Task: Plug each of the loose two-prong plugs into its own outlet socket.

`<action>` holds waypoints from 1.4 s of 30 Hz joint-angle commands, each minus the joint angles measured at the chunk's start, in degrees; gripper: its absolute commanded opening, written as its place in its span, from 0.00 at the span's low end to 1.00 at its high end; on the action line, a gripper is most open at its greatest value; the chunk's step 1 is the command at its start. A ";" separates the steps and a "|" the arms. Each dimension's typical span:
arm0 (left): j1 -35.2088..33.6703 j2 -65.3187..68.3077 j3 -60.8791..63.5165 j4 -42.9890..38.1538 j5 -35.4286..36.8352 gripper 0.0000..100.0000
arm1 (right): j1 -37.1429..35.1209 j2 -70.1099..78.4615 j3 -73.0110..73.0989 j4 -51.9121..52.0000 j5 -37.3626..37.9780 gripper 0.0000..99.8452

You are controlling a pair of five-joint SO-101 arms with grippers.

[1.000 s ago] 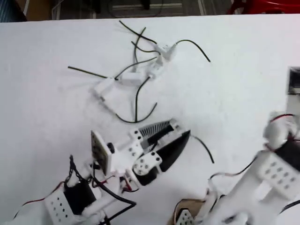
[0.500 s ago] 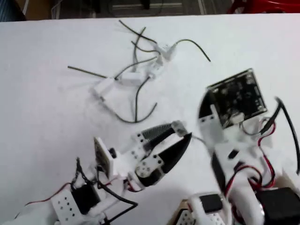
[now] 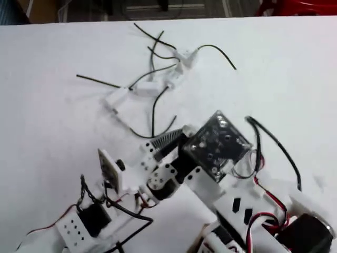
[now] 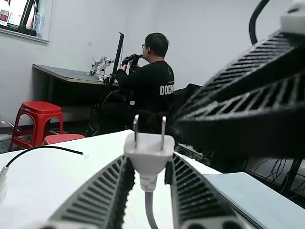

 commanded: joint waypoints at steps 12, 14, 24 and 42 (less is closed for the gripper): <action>0.40 -1.19 -0.70 -1.49 0.18 0.02 | 10.33 -0.31 17.05 -16.92 6.24 0.02; 0.40 -1.19 -0.70 -1.49 0.18 0.02 | 11.82 -0.31 19.69 -19.82 8.53 0.02; 0.40 -1.19 -0.62 -1.49 0.09 0.02 | 28.18 9.10 19.78 -25.10 10.99 0.02; 0.04 -1.10 1.49 0.88 -0.09 0.02 | 31.08 9.71 -1.85 -12.53 10.37 0.02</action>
